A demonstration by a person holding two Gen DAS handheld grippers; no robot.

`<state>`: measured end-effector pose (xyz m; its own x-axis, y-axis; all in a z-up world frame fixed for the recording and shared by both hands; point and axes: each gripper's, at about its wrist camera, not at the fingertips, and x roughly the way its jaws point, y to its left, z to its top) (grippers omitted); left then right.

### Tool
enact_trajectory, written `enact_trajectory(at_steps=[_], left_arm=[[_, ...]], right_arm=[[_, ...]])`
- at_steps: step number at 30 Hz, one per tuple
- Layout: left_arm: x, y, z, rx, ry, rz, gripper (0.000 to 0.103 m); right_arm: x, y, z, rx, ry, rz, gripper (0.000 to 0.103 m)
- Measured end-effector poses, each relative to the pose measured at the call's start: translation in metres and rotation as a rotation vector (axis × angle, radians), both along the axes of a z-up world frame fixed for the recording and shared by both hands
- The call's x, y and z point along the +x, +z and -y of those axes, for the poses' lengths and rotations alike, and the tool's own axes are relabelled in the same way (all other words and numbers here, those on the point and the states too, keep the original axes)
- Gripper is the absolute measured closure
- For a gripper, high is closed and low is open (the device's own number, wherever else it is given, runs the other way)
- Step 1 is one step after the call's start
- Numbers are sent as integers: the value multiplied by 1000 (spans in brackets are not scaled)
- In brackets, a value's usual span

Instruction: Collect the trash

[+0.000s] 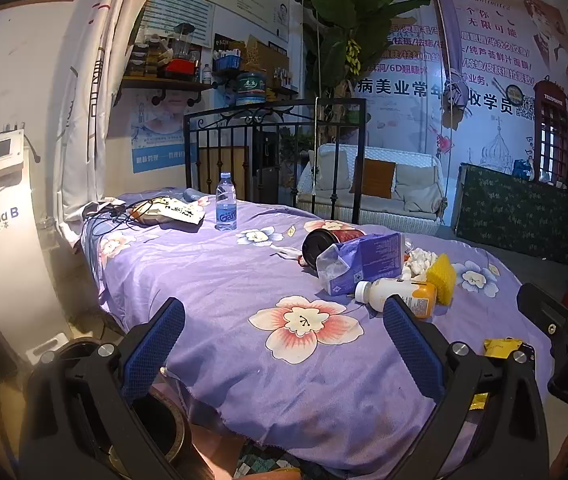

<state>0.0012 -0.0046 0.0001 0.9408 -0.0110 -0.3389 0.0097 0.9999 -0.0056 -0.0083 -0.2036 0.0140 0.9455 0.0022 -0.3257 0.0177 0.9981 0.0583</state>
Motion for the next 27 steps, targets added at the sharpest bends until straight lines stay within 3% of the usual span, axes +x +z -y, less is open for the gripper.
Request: enact_trajectory(at_steps=[27], left_arm=[[0,-3,0,11,-2,-3,5]], right_arm=[[0,-5,4,14,-4,-3,5]])
